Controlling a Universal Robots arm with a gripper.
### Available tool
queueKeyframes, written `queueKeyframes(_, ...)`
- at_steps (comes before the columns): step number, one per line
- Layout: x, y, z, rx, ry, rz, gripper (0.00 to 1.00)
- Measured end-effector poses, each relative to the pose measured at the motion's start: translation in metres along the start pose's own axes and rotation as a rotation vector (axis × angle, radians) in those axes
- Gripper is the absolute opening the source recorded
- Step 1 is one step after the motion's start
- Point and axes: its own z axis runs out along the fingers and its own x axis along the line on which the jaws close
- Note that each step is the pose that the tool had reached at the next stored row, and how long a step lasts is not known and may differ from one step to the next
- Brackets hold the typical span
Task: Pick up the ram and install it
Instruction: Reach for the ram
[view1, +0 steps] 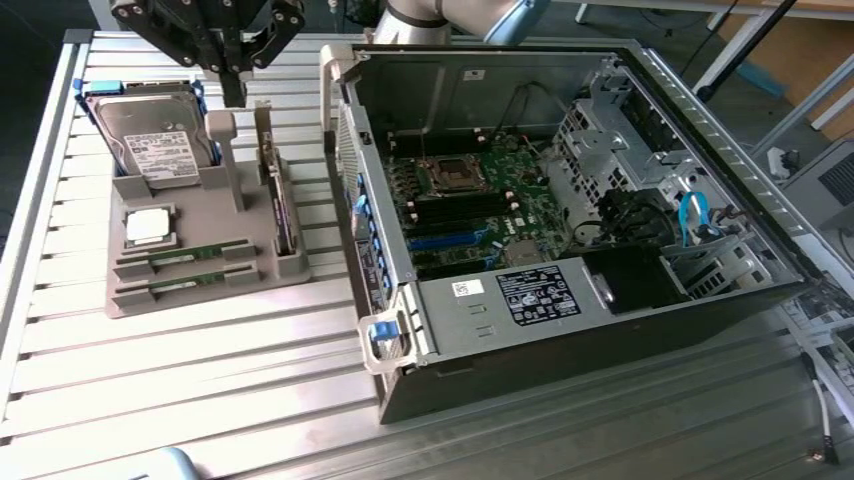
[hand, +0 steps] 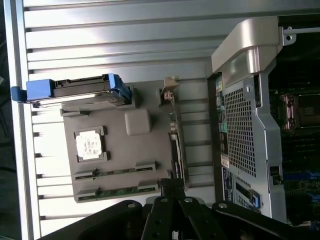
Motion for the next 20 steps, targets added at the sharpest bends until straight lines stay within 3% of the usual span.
queueKeyframes(20,0.059,-0.0045,-0.0016,0.0,0.0,0.0,0.11)
